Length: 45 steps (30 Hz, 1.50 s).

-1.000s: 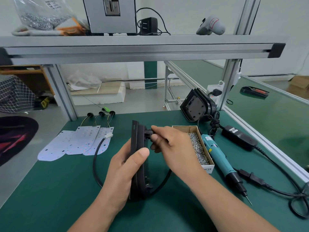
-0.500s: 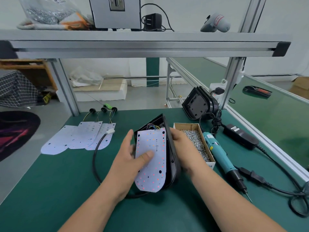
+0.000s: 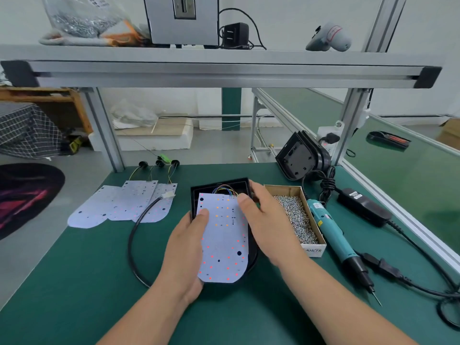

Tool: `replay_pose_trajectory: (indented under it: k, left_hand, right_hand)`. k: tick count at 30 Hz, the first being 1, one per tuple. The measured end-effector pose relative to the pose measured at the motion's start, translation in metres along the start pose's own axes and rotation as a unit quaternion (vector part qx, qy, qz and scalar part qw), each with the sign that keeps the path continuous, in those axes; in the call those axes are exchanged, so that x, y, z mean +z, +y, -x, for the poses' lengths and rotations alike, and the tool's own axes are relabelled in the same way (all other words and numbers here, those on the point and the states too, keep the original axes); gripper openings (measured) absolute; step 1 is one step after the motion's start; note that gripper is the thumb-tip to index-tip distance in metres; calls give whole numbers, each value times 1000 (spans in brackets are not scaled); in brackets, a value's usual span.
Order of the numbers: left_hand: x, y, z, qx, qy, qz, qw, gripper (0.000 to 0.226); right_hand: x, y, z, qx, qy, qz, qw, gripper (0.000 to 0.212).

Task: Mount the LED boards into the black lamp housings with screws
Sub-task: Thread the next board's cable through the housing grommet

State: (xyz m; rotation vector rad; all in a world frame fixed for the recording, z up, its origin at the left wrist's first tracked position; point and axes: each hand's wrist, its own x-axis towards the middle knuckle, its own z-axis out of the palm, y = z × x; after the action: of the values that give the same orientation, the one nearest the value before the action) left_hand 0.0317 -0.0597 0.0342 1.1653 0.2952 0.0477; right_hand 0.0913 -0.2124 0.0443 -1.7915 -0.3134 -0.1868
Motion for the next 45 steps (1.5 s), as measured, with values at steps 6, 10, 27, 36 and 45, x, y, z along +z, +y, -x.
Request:
replay_pose_trajectory:
  k: [6,10,27,36,45]
  left_hand:
    - [4,-4,0,23,78,-34,996,29]
    - [1,-2,-2,64,124,-59,989,39]
    - [-20,-2,-18,95,-145,-151,973,52]
    - [-13,-3,-16,80,-80,-54,992,39]
    - [-7,-6,-14,169,-24,-96,981,26]
  right_hand:
    - [8,3,7,11,-12,0,1000,25]
    - [1,-1,7,38,-83,5,996,45]
    - [-20,1,-4,68,-85,-35,993,43]
    - [-20,-5,-2,46,-235,-51,969,91]
    - [-26,-8,-3,-30,-103,138,985,82]
